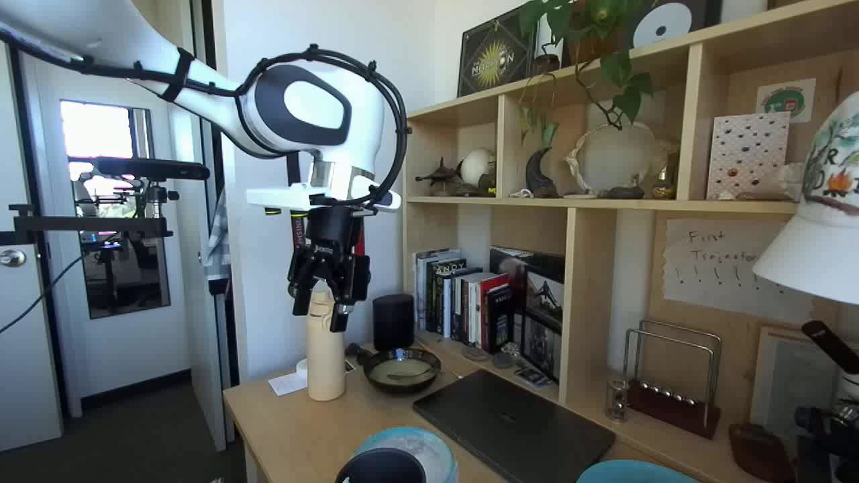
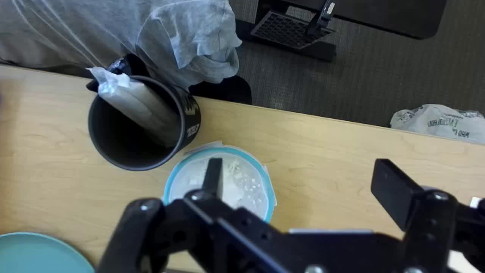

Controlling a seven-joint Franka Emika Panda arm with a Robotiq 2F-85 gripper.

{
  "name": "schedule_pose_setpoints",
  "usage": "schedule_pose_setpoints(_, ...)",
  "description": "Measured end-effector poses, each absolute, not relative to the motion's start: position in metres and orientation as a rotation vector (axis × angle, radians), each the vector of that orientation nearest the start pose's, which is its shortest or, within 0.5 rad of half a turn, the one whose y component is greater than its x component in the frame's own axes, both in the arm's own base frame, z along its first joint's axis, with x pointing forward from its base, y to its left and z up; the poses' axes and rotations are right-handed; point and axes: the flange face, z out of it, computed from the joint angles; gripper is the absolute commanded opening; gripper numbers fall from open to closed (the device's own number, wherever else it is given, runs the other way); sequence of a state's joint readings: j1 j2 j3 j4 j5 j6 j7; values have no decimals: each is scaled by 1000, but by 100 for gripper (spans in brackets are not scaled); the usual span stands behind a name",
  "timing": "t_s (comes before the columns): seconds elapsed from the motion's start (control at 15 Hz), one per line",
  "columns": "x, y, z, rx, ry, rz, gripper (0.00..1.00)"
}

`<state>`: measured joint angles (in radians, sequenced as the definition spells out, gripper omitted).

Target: Move the teal plate from the right to the left

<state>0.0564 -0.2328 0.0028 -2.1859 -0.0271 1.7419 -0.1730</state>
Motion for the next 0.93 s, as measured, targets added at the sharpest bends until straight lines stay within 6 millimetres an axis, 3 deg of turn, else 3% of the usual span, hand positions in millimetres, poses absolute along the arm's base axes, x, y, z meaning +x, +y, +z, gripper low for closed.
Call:
schedule_pose_setpoints(0.4, 464, 17, 463, -3125, -303, 330, 100)
schedule_pose_setpoints(0.93, 517, -39, 423, -3039, 286, 183, 100)
